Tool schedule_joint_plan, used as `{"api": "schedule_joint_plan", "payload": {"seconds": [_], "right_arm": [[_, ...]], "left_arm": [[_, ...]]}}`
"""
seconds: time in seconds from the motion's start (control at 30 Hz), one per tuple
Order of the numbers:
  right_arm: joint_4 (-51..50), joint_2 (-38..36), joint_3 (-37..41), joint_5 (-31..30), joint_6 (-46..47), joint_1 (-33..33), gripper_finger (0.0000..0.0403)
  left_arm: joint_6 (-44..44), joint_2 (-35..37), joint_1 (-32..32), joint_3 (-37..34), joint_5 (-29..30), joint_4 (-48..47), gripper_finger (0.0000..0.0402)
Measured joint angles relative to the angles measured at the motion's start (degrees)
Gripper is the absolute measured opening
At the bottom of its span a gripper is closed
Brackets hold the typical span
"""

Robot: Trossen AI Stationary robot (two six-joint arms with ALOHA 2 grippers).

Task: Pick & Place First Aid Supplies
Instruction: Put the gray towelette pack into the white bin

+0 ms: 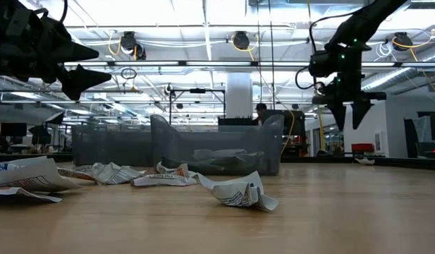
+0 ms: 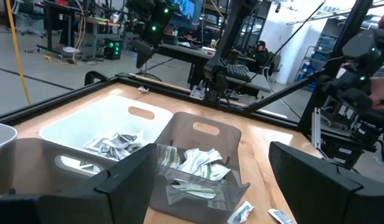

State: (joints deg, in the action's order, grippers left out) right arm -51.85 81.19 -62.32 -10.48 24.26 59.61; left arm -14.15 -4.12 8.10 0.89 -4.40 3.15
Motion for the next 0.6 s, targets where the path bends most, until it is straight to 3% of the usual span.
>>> {"api": "schedule_joint_plan", "payload": {"seconds": [0.23, 0.6], "right_arm": [[0.2, 3.2, 0.0, -1.7, 2.2, -0.8, 0.0187], [-5.3, 16.5, -2.2, -5.8, 5.7, -1.1, 0.0187]], "left_arm": [[0.0, 0.0, 0.0, 0.0, 0.0, 0.0, 0.0310], [0.0, 0.0, 0.0, 0.0, 0.0, 0.0, 0.0310]]}}
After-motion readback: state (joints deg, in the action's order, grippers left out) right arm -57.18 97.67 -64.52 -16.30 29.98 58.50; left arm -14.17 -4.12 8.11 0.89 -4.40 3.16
